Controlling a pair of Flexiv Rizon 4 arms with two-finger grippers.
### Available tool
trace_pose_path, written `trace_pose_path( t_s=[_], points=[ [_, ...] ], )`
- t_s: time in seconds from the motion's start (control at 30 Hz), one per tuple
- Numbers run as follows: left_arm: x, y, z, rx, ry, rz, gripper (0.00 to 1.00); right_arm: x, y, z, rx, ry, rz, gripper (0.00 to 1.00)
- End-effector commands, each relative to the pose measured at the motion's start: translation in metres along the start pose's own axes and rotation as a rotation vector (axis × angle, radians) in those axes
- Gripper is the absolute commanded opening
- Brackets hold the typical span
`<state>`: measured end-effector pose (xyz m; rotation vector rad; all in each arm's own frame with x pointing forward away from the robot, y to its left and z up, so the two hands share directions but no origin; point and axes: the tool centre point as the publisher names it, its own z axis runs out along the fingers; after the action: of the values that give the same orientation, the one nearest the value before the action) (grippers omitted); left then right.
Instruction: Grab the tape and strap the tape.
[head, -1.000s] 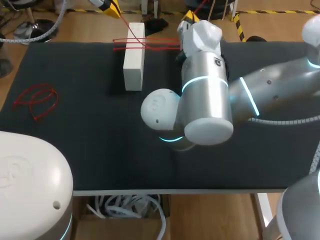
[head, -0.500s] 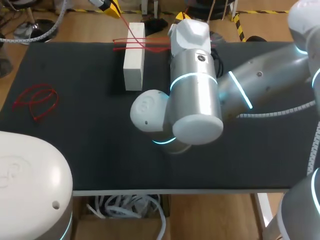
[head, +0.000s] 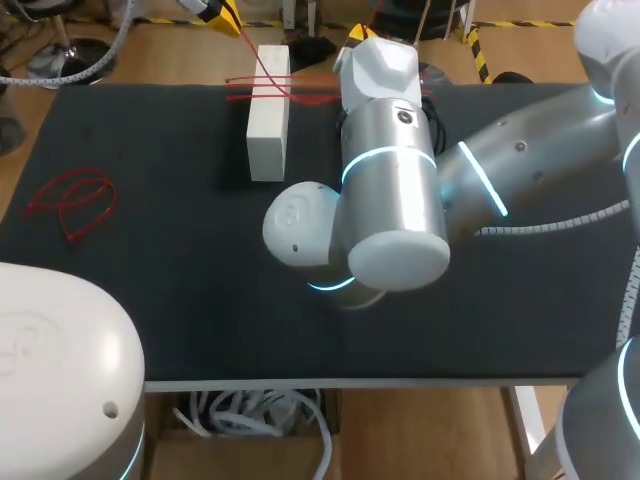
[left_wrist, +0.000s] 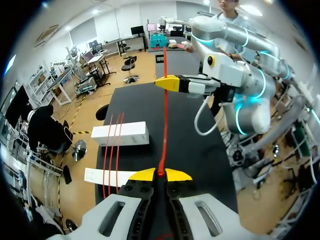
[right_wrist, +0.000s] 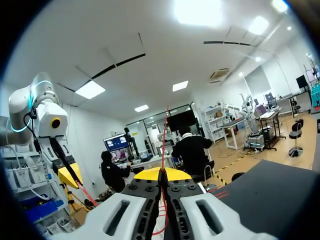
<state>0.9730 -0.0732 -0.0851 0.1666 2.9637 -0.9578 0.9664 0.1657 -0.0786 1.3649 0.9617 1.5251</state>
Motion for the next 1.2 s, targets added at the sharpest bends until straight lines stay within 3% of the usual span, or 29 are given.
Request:
trace_pose_path(
  t_s=[0.03,0.6,0.87,1.2],
  points=[
    [-0.001,0.0,-0.001,-0.003,0.004,-0.001,0.0,-0.001,0.004,0.0,0.008,0.002,0.0,0.0],
    [-0.001,0.0,-0.001,-0.003,0.004,-0.001,0.0,-0.001,0.004,0.0,0.008,0.002,0.0,0.0],
    [-0.001,0.0,-0.001,-0.003,0.004,-0.001,0.0,0.01,0.009,-0.002,-0.031,-0.083,-0.416,0.0],
    [-0.001,0.0,-0.001,-0.003,0.004,-0.001,0.0,0.036,0.017,0.001,-0.159,-0.177,-0.77,0.0]
  ],
)
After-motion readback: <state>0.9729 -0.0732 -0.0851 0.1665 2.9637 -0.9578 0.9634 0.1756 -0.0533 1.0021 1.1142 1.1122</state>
